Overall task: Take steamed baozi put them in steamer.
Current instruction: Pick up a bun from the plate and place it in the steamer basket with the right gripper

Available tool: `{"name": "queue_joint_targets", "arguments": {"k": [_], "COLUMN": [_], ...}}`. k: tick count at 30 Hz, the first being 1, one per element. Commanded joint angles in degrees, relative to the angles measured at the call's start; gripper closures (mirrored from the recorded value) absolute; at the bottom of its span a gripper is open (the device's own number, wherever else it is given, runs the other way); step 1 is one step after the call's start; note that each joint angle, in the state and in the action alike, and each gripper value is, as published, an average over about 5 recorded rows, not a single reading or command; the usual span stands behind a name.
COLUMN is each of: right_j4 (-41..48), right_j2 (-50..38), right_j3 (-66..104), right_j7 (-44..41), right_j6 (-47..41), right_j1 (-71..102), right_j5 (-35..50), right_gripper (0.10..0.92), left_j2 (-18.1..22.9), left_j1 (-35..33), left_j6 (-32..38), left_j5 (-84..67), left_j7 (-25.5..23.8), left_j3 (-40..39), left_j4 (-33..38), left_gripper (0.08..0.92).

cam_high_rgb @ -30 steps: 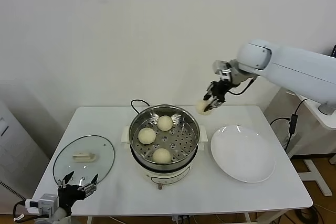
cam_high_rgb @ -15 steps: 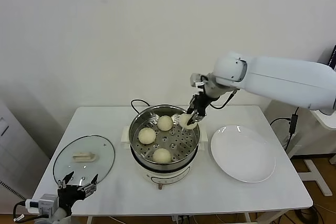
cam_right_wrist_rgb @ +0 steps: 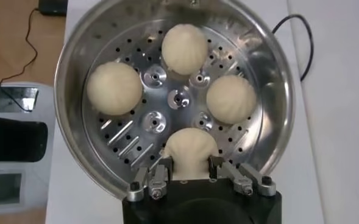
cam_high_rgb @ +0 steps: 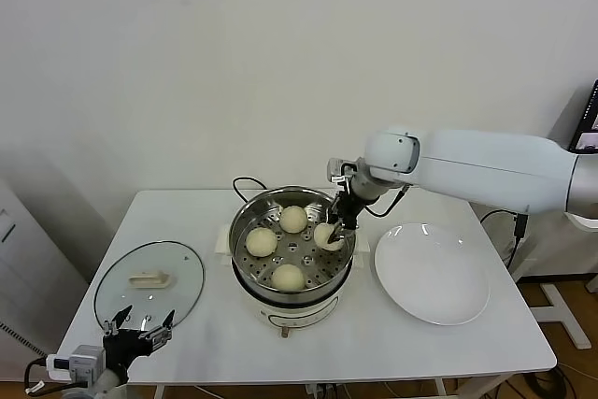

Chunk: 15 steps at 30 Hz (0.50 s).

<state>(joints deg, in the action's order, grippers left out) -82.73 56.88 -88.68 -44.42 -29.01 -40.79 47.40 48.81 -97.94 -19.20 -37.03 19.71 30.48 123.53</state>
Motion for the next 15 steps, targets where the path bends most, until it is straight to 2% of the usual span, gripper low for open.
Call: {"name": "queue_joint_targets", "arguments": {"k": [1,4,15], "right_j4": [0.12,0.27,1.15], "right_j2": [0.86,0.92,-2.45], "right_j3": [0.59,1.11,9.08], "right_j7": [1.92,2.35,1.38], "right_j6": [-0.73,-0.70,0.37], "right_j1": [3.65,3.92,4.11], "right_j5": [-0.44,-0.35,1.45], "right_gripper": [0.629,0.578,0.264], "left_j2": [-0.02,-0.07,0.11], "left_j1": [0.05,0.06,0.15], "left_j6": [0.08,0.13,0.16], "left_j5": [-0.05,-0.07,-0.05], "left_j7": [-0.03,-0.03,-0.02], "left_j3": [-0.04,-0.02,-0.01], "left_j4": [-0.11,-0.21,-0.27], "left_gripper": [0.177,0.177,0.177]}}
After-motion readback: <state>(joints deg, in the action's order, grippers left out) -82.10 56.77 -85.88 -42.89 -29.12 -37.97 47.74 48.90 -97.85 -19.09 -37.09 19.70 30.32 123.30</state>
